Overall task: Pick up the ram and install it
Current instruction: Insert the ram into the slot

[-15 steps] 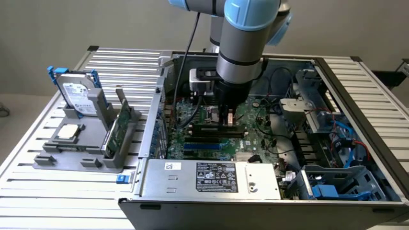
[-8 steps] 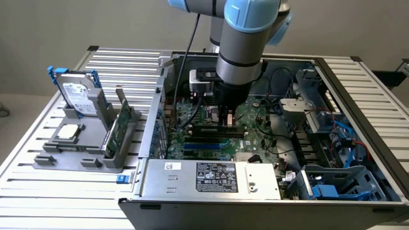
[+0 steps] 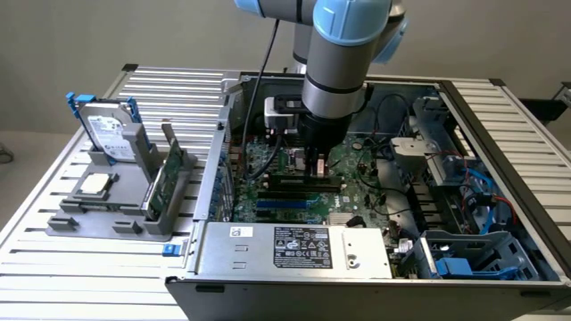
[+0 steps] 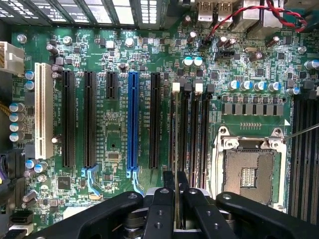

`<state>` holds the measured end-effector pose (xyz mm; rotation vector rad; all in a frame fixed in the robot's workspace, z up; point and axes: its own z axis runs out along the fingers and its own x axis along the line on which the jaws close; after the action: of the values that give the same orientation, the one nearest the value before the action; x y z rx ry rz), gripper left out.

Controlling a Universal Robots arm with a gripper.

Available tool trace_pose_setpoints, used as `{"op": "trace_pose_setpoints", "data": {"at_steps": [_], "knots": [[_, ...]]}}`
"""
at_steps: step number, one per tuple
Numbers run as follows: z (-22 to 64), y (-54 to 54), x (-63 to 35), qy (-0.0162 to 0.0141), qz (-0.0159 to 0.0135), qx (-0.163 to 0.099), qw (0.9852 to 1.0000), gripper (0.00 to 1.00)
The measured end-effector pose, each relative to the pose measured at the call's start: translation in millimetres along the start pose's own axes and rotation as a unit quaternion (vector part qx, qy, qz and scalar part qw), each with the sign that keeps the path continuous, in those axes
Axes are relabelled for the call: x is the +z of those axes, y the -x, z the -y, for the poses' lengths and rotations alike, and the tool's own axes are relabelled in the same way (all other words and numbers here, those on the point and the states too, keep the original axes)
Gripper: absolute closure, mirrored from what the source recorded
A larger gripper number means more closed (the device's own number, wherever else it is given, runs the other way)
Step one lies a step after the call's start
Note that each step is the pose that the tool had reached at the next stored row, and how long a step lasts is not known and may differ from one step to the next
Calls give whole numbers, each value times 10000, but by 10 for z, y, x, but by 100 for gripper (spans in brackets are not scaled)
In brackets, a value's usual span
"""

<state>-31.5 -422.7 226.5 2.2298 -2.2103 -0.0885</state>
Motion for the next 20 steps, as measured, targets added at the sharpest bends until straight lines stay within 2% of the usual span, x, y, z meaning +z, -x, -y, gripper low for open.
{"op": "trace_pose_setpoints", "data": {"at_steps": [20], "knots": [[8, -2, 45, -1, 2, 17, 10000, 86]]}}
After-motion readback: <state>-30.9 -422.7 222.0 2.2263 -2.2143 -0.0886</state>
